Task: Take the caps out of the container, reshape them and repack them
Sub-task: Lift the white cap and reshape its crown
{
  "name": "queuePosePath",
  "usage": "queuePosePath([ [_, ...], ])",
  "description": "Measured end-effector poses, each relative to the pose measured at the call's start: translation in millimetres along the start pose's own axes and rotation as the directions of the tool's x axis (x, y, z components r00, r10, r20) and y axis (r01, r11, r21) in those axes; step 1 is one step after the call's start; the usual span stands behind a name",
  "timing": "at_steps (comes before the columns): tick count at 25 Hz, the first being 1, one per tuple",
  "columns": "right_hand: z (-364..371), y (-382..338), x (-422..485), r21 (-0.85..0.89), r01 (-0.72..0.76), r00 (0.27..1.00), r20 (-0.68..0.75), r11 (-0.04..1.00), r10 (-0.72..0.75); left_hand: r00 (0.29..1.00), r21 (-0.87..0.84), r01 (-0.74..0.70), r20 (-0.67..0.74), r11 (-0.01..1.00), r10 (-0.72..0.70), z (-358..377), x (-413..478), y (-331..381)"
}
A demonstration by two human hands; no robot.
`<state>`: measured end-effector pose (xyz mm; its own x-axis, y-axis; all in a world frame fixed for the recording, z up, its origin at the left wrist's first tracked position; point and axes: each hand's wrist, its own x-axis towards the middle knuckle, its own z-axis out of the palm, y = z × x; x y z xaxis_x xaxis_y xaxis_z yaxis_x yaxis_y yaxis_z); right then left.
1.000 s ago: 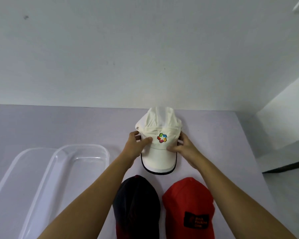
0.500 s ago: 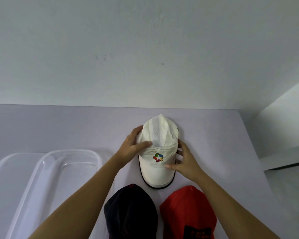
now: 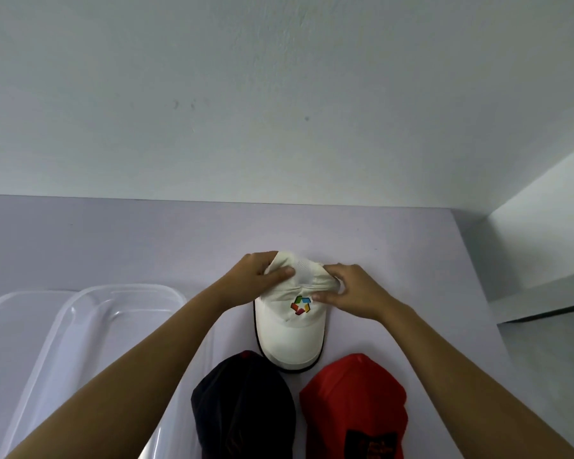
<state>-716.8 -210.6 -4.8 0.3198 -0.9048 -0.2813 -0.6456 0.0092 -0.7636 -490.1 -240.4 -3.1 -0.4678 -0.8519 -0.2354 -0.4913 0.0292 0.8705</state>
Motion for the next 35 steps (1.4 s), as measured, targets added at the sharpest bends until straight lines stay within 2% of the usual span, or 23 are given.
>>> queuePosePath([
  [2,0.0,-0.5,3.0,0.027,-0.052,0.997,0.059,0.998,0.05,0.993,0.074,0.056,-0.112,0.996,-0.048,-1.0,1.9,-2.8],
  [4,0.3,-0.5,6.1,0.026,-0.052,0.998,0.046,0.998,0.051,0.978,0.109,0.12,-0.184,0.987,-0.098,-1.7,1.2,-8.1],
  [7,3.5,-1.2,9.2,0.061,-0.052,0.998,0.028,0.997,0.051,0.986,0.187,0.019,-0.165,0.982,0.013,3.6,2.2,-15.8],
  [10,9.0,-2.6,11.7,0.095,-0.074,0.997,0.016,0.993,0.073,0.963,0.205,-0.032,-0.256,0.978,0.085,10.3,7.4,-10.1],
  [14,13.2,-2.8,14.5,0.091,-0.082,0.993,-0.078,0.992,0.09,0.983,0.074,0.032,-0.183,0.997,-0.018,15.0,8.6,-5.0],
  [17,14.1,4.8,14.6,0.099,-0.099,0.99,-0.095,0.99,0.108,0.993,0.087,0.065,-0.107,0.994,-0.055,15.8,11.8,-6.4],
  [19,11.7,10.4,17.2,-0.012,-0.088,0.991,-0.105,0.996,0.086,0.993,0.136,0.102,-0.067,0.986,-0.093,13.1,15.9,-7.7],
  [22,8.9,12.7,25.3,-0.117,-0.098,0.986,-0.149,0.988,0.08,0.994,0.358,0.098,-0.08,0.929,-0.074,11.1,26.5,-13.9],
  [23,10.1,11.7,27.0,-0.084,-0.097,0.985,-0.154,0.992,0.083,0.994,0.402,0.077,-0.104,0.912,-0.038,13.0,29.5,-14.9],
  [25,14.3,9.8,28.9,0.04,-0.098,0.985,-0.14,0.994,0.103,0.991,0.343,0.054,-0.136,0.938,-0.007,19.3,32.0,-15.3],
  [27,19.4,9.5,29.6,0.093,-0.125,0.982,-0.128,0.988,0.137,0.991,0.31,0.064,-0.128,0.949,-0.025,26.7,30.6,-17.6],
  [30,25.8,12.5,29.4,0.078,-0.144,0.979,-0.133,0.986,0.154,0.995,0.496,0.039,-0.098,0.867,0.011,29.9,26.8,-24.6],
  [31,25.3,12.8,27.6,0.098,-0.144,0.978,-0.136,0.985,0.157,0.994,0.494,0.048,-0.105,0.868,0.005,27.8,26.6,-27.7],
  [32,23.1,16.8,24.9,0.129,-0.139,0.979,-0.132,0.982,0.156,0.991,0.421,0.068,-0.136,0.904,-0.011,24.3,24.8,-29.4],
  [33,19.0,22.2,21.2,0.154,-0.128,0.982,-0.119,0.98,0.147,0.979,0.28,0.102,-0.2,0.954,-0.046,19.6,22.2,-31.8],
  [35,8.6,40.0,13.9,0.107,-0.109,0.99,-0.076,0.988,0.118,0.95,0.053,0.148,-0.284,0.988,-0.127,7.0,17.3,-39.7],
])
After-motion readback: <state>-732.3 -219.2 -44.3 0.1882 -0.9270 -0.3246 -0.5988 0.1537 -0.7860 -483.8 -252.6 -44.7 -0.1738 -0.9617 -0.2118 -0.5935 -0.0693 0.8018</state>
